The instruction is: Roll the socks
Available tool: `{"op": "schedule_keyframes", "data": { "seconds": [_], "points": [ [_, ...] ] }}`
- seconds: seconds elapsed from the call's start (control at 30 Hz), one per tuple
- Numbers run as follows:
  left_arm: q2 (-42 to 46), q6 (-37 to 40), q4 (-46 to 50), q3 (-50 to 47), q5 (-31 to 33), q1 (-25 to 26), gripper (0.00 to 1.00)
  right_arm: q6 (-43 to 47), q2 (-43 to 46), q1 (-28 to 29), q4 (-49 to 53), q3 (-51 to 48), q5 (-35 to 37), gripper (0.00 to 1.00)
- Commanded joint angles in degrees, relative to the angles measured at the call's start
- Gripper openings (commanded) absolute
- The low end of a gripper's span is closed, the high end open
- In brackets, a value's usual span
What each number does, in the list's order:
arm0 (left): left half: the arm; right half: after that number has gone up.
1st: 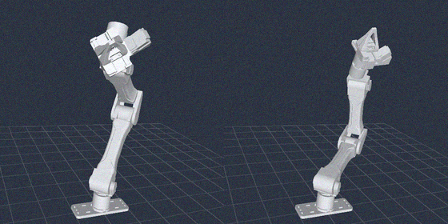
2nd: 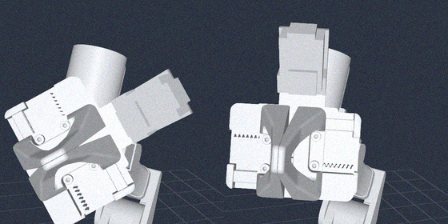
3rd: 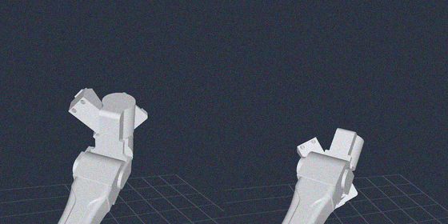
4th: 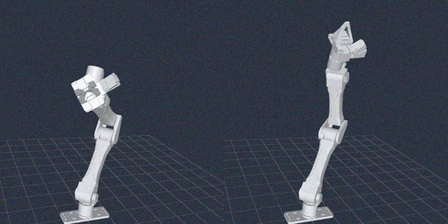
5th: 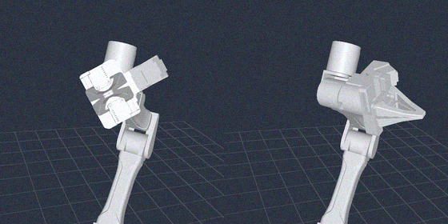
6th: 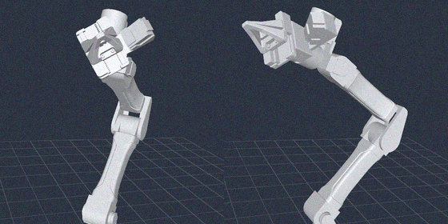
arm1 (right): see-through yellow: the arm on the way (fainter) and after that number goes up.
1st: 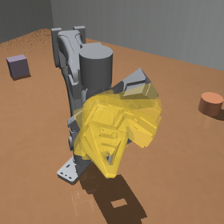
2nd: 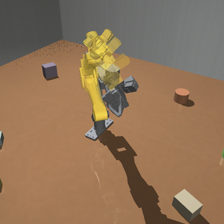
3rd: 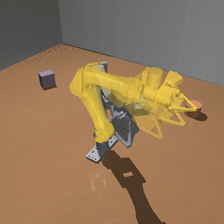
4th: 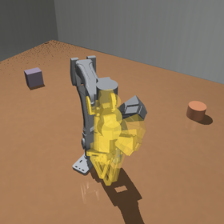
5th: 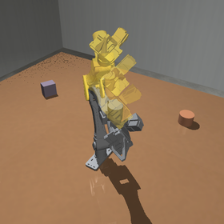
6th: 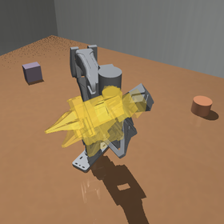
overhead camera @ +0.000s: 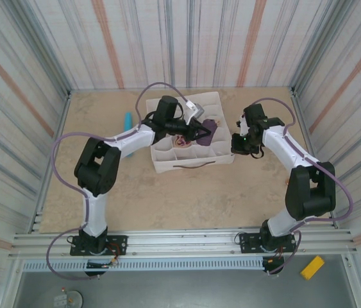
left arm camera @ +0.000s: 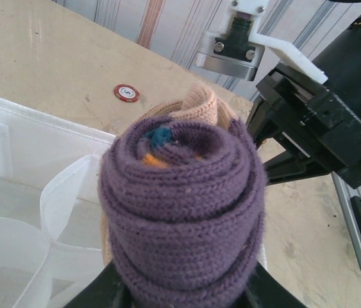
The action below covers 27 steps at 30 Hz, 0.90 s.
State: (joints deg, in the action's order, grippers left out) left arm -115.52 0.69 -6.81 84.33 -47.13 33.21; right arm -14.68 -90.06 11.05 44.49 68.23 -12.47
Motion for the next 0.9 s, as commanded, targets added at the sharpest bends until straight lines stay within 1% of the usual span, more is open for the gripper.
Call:
{"op": "schedule_keyframes", "data": {
  "seconds": [0.0,0.23,0.47,0.6,0.87],
  "points": [
    [-1.4,1.8,-1.2,2.1,-0.6,-0.3,0.0,0.4,-1.4,-0.7,1.6,-0.2,-1.6,0.0],
    [-2.2,2.2,-1.4,1.8,-0.5,-1.7,0.0,0.3,-1.4,-0.9,1.8,-0.2,-1.8,0.0],
    [-4.1,3.7,1.4,4.3,-0.8,-2.6,0.0,0.1,-2.3,-0.9,2.0,-0.2,-1.9,0.0],
    [-6.4,4.1,1.9,5.0,-0.8,-2.6,0.0,0.2,-2.7,-1.0,2.2,-0.2,-1.5,0.0],
    [-6.9,4.8,1.8,4.4,-0.4,-2.7,0.0,0.2,-2.8,-1.1,2.4,-0.2,-1.3,0.0]
  ]
}}
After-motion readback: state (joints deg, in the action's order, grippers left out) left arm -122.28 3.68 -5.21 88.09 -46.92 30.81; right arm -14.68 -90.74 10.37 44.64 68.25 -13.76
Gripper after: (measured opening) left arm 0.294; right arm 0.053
